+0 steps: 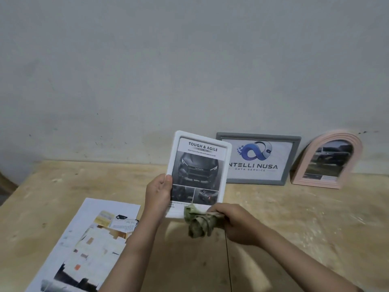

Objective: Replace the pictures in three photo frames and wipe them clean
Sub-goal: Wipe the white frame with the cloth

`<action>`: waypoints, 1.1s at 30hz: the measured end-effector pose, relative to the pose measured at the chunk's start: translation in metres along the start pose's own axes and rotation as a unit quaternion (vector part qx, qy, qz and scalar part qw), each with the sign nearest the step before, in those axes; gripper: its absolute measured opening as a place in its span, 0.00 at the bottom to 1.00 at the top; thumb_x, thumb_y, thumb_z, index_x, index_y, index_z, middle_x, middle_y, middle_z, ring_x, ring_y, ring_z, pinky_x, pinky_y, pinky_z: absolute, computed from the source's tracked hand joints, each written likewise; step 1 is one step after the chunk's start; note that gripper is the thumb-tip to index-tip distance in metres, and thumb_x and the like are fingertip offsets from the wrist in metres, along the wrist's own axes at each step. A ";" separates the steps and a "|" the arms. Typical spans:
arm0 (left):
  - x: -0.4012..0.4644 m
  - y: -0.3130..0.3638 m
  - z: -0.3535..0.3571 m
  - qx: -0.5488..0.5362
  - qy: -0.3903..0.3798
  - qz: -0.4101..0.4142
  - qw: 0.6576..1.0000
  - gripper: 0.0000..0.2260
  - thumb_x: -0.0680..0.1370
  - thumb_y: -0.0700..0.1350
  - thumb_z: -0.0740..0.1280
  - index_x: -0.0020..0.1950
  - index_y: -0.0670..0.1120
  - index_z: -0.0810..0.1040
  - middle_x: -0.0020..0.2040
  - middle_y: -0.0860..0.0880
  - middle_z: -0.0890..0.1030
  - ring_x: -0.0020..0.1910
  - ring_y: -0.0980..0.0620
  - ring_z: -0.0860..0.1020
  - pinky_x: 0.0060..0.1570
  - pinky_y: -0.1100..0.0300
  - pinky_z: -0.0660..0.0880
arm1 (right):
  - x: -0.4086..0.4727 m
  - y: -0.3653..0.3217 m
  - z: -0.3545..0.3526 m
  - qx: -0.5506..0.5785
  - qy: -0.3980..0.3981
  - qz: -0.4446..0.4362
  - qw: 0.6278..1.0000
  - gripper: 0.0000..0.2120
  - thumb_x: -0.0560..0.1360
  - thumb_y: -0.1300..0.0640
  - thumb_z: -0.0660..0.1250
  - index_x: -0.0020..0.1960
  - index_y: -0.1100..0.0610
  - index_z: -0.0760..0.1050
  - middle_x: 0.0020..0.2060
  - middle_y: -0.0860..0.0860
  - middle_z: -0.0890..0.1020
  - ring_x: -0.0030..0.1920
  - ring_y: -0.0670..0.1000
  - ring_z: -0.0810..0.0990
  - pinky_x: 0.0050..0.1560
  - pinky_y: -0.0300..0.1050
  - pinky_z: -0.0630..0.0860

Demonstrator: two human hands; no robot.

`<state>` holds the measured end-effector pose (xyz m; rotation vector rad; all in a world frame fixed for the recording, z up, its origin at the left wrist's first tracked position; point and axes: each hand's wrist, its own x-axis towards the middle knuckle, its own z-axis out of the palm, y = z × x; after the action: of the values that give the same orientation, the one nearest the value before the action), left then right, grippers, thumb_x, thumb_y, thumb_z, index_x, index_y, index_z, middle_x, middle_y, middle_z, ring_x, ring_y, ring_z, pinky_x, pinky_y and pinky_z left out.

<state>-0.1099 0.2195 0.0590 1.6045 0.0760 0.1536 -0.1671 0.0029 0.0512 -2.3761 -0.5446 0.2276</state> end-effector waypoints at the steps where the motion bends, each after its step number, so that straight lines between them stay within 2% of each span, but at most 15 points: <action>1: 0.000 0.001 -0.002 0.002 -0.005 0.010 1.000 0.16 0.81 0.37 0.58 0.33 0.42 0.67 0.28 0.52 0.66 0.28 0.58 0.64 0.32 0.62 0.62 | 0.001 -0.004 -0.012 -0.001 -0.032 0.023 0.999 0.16 0.71 0.65 0.63 0.52 0.47 0.77 0.47 0.43 0.82 0.47 0.44 0.79 0.47 0.45 0.77; 3: 0.003 0.003 -0.007 0.000 -0.006 0.020 1.000 0.16 0.81 0.37 0.58 0.32 0.43 0.65 0.30 0.50 0.63 0.30 0.57 0.63 0.33 0.60 0.60 | 0.005 -0.017 -0.036 0.003 -0.018 0.018 1.000 0.20 0.70 0.67 0.60 0.53 0.48 0.78 0.47 0.43 0.82 0.48 0.42 0.78 0.48 0.37 0.74; 6: 0.005 0.007 -0.011 0.003 -0.018 0.037 0.999 0.17 0.81 0.36 0.58 0.32 0.42 0.65 0.29 0.50 0.63 0.30 0.57 0.62 0.33 0.60 0.60 | 0.014 -0.034 -0.071 -0.023 0.142 -0.052 0.988 0.23 0.67 0.68 0.58 0.58 0.54 0.77 0.48 0.45 0.81 0.47 0.42 0.77 0.48 0.30 0.70; 8: 0.001 0.008 -0.012 0.005 -0.034 0.038 0.999 0.19 0.81 0.36 0.58 0.29 0.46 0.66 0.27 0.55 0.65 0.28 0.58 0.63 0.32 0.61 0.60 | 0.027 -0.034 -0.088 -0.113 0.243 -0.078 0.960 0.24 0.69 0.63 0.56 0.63 0.53 0.75 0.50 0.50 0.80 0.48 0.50 0.78 0.45 0.41 0.74; 10: -0.001 0.007 -0.014 -0.017 -0.049 0.024 0.998 0.22 0.80 0.38 0.59 0.27 0.51 0.64 0.27 0.57 0.63 0.29 0.57 0.62 0.34 0.59 0.59 | 0.044 -0.032 -0.098 -0.212 0.284 -0.095 0.930 0.26 0.69 0.60 0.53 0.66 0.54 0.73 0.55 0.55 0.79 0.50 0.58 0.78 0.41 0.49 0.77; 11: 0.000 0.006 -0.015 -0.038 -0.046 0.014 0.998 0.20 0.79 0.40 0.60 0.27 0.51 0.63 0.28 0.53 0.63 0.31 0.54 0.61 0.36 0.57 0.58 | 0.052 -0.029 -0.098 -0.272 0.279 -0.103 0.915 0.27 0.69 0.60 0.54 0.67 0.55 0.73 0.59 0.58 0.78 0.51 0.61 0.78 0.43 0.53 0.78; 13: 0.000 0.006 -0.018 -0.077 -0.031 -0.003 0.997 0.15 0.75 0.44 0.61 0.28 0.46 0.64 0.32 0.45 0.62 0.34 0.48 0.60 0.39 0.54 0.58 | 0.060 -0.019 -0.088 -0.383 0.235 -0.118 0.886 0.31 0.66 0.64 0.65 0.69 0.55 0.69 0.66 0.59 0.73 0.59 0.63 0.76 0.52 0.63 0.75; 15: 0.002 0.005 -0.022 -0.094 -0.020 -0.012 0.995 0.15 0.76 0.43 0.61 0.29 0.45 0.65 0.32 0.45 0.62 0.35 0.48 0.60 0.39 0.54 0.59 | 0.060 -0.010 -0.072 -0.415 0.199 -0.129 0.878 0.39 0.62 0.67 0.71 0.71 0.54 0.65 0.69 0.57 0.70 0.67 0.61 0.71 0.58 0.70 0.68; 18: 0.001 0.007 -0.028 -0.093 -0.006 -0.005 0.996 0.23 0.80 0.36 0.59 0.25 0.51 0.65 0.28 0.52 0.62 0.31 0.53 0.61 0.35 0.57 0.58 | 0.050 -0.007 -0.047 -0.419 0.210 -0.162 0.868 0.36 0.65 0.67 0.68 0.71 0.54 0.64 0.69 0.56 0.71 0.69 0.59 0.70 0.63 0.68 0.61; 20: 0.001 0.006 -0.031 -0.097 0.010 -0.015 0.995 0.24 0.80 0.35 0.58 0.24 0.50 0.66 0.27 0.54 0.63 0.30 0.54 0.61 0.34 0.58 0.59 | 0.042 -0.004 -0.029 -0.422 0.199 -0.191 0.864 0.30 0.69 0.66 0.60 0.70 0.54 0.64 0.67 0.57 0.74 0.67 0.57 0.72 0.64 0.65 0.58; 22: 0.004 0.006 -0.034 -0.103 0.032 -0.027 0.994 0.25 0.80 0.35 0.57 0.23 0.50 0.67 0.26 0.56 0.63 0.30 0.54 0.60 0.34 0.58 0.58 | 0.035 -0.002 -0.012 -0.413 0.170 -0.205 0.871 0.28 0.69 0.65 0.55 0.69 0.55 0.65 0.64 0.57 0.76 0.65 0.57 0.74 0.65 0.64 0.61; 24: 0.007 0.004 -0.036 -0.108 0.044 -0.033 0.993 0.23 0.80 0.35 0.58 0.25 0.49 0.69 0.28 0.53 0.66 0.32 0.51 0.63 0.37 0.57 0.62 | 0.026 -0.002 0.000 -0.392 0.145 -0.223 0.881 0.29 0.67 0.66 0.55 0.68 0.56 0.66 0.62 0.58 0.77 0.65 0.56 0.75 0.64 0.63 0.67; 27: 0.011 0.003 -0.039 -0.125 0.054 -0.040 0.990 0.21 0.81 0.37 0.59 0.27 0.47 0.75 0.29 0.50 0.74 0.34 0.49 0.71 0.42 0.55 0.69 | 0.016 -0.001 0.010 -0.320 0.097 -0.225 0.915 0.31 0.63 0.70 0.63 0.65 0.54 0.69 0.59 0.55 0.80 0.63 0.54 0.76 0.63 0.60 0.71; 30: 0.007 0.009 -0.038 -0.086 0.046 -0.020 0.995 0.21 0.81 0.36 0.59 0.28 0.46 0.74 0.26 0.56 0.75 0.31 0.55 0.73 0.39 0.58 0.70 | 0.012 -0.012 0.008 -0.172 0.016 -0.126 0.977 0.24 0.70 0.64 0.64 0.64 0.49 0.71 0.58 0.50 0.80 0.60 0.51 0.76 0.62 0.50 0.74; 33: 0.002 0.008 -0.034 -0.043 0.036 0.005 0.998 0.20 0.81 0.35 0.59 0.28 0.46 0.70 0.24 0.56 0.71 0.28 0.59 0.69 0.35 0.61 0.66 | 0.016 -0.035 -0.020 -0.028 -0.075 -0.043 0.996 0.15 0.75 0.57 0.60 0.61 0.49 0.75 0.53 0.47 0.82 0.52 0.44 0.79 0.55 0.40 0.74</action>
<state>-0.1136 0.2535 0.0681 1.5130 0.1151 0.2206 -0.1577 0.0216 0.0891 -2.3956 -0.7305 0.3577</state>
